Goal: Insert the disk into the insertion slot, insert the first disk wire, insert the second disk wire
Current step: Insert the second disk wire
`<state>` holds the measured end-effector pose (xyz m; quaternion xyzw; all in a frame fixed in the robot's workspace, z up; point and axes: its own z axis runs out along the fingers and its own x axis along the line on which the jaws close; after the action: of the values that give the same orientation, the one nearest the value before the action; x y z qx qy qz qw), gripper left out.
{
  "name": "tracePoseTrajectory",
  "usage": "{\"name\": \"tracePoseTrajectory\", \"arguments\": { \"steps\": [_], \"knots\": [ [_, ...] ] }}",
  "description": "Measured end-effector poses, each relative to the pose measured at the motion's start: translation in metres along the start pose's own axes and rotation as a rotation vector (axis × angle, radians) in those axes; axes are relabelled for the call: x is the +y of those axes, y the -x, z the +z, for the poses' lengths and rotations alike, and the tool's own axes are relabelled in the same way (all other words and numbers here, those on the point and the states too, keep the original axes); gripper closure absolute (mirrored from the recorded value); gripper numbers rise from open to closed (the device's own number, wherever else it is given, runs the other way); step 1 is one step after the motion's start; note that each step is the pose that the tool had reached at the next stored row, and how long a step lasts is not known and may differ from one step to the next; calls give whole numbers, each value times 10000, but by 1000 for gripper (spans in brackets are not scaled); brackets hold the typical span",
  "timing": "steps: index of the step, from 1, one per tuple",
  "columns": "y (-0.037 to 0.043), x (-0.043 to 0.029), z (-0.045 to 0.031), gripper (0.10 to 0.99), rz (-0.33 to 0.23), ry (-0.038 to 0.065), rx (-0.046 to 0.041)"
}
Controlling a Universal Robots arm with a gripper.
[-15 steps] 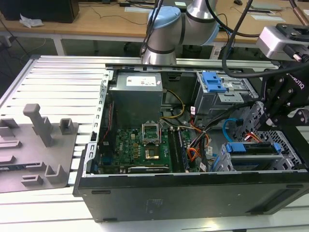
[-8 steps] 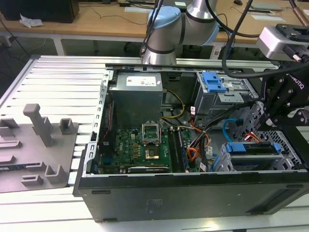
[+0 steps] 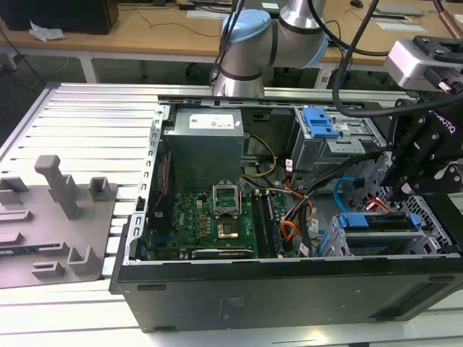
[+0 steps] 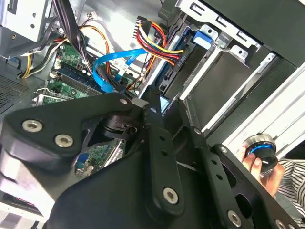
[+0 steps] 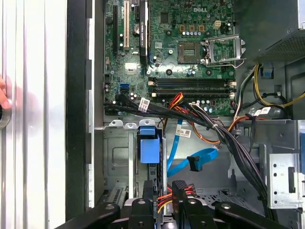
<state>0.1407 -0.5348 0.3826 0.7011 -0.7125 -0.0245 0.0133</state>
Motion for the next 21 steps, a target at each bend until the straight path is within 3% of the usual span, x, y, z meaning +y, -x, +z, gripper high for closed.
{"name": "tracePoseTrajectory", "arguments": {
  "steps": [5,11,13,15,19,20,21],
  "knots": [
    [147,12,54,784,-227,0,16],
    [299,110,142,784,-585,0,34],
    [299,120,133,784,-652,-7,40],
    [300,153,73,784,-798,-32,42],
    [327,251,192,784,-1120,-27,30],
    [333,255,224,784,-1118,-23,117],
    [333,255,229,784,-1105,-18,296]
  ]
}}
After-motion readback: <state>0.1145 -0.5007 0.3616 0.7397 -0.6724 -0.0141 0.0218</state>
